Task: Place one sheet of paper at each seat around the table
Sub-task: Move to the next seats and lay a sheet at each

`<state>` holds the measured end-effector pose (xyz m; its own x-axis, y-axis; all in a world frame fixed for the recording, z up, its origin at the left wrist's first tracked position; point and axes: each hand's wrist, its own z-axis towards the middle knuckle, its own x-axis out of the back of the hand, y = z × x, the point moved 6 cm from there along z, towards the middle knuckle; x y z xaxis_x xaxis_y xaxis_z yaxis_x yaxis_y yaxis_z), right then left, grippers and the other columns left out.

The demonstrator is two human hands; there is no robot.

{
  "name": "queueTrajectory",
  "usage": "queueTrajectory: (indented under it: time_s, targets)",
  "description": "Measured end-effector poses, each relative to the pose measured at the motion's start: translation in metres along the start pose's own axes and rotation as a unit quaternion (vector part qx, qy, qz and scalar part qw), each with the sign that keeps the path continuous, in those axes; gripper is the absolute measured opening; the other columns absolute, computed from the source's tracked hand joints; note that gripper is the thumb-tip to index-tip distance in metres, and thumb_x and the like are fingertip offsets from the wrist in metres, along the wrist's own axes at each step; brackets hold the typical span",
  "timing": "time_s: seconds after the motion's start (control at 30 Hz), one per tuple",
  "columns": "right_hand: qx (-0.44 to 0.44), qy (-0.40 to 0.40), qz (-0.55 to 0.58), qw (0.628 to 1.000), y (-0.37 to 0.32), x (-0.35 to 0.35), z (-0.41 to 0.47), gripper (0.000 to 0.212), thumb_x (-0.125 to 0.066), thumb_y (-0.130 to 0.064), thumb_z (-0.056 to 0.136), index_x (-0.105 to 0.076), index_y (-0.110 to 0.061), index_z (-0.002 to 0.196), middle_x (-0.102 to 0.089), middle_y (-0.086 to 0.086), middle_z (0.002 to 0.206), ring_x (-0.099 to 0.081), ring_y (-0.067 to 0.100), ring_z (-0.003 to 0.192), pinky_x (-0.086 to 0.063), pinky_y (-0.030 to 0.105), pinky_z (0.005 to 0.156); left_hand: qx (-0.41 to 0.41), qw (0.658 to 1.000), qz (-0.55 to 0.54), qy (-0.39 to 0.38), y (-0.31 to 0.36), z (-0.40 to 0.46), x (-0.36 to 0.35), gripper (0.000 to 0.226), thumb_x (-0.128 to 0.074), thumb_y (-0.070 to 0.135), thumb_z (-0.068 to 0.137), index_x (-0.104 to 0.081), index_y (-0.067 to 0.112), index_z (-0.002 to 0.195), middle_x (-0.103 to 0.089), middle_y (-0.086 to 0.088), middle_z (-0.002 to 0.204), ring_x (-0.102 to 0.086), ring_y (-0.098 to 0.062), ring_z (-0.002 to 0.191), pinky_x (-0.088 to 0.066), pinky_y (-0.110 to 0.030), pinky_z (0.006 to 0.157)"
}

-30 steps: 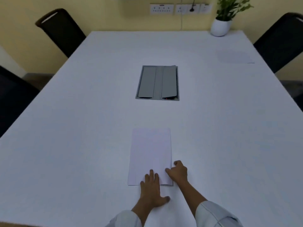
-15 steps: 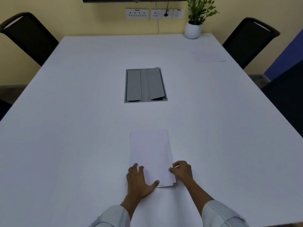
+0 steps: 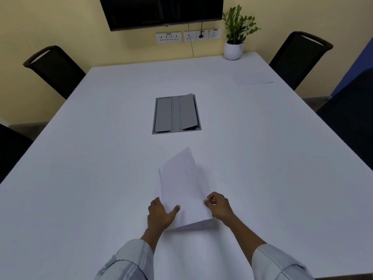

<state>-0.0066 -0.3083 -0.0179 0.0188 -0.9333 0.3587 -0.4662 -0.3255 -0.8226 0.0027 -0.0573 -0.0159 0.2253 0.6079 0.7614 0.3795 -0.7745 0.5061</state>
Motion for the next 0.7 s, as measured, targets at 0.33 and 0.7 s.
queueTrajectory:
  time_s: [0.33,0.7]
  targets:
    - [0.015,-0.134,0.134,0.982,0.043,0.134,-0.037,0.012,-0.067,-0.015,0.094,-0.057,-0.01,0.09,-0.071,0.013,0.085,-0.067,0.022,0.077,-0.053,0.034,0.067,0.106,0.898,-0.427,-0.01,0.059,-0.083,-0.039,0.015,-0.066,0.005,0.09,-0.069,0.005,0.105,-0.071,-0.017,0.112,-0.068,-0.026,0.087,-0.057,-0.033,0.069]
    - [0.099,-0.082,0.051,0.99,0.074,0.305,-0.092,0.014,-0.077,-0.013,0.085,-0.073,-0.007,0.098,-0.065,-0.004,0.063,-0.067,0.02,0.079,-0.059,0.043,0.079,0.055,0.867,-0.496,-0.013,0.158,-0.201,-0.121,0.016,-0.068,0.005,0.088,-0.073,0.008,0.102,-0.077,-0.011,0.101,-0.072,-0.027,0.09,-0.058,-0.033,0.067]
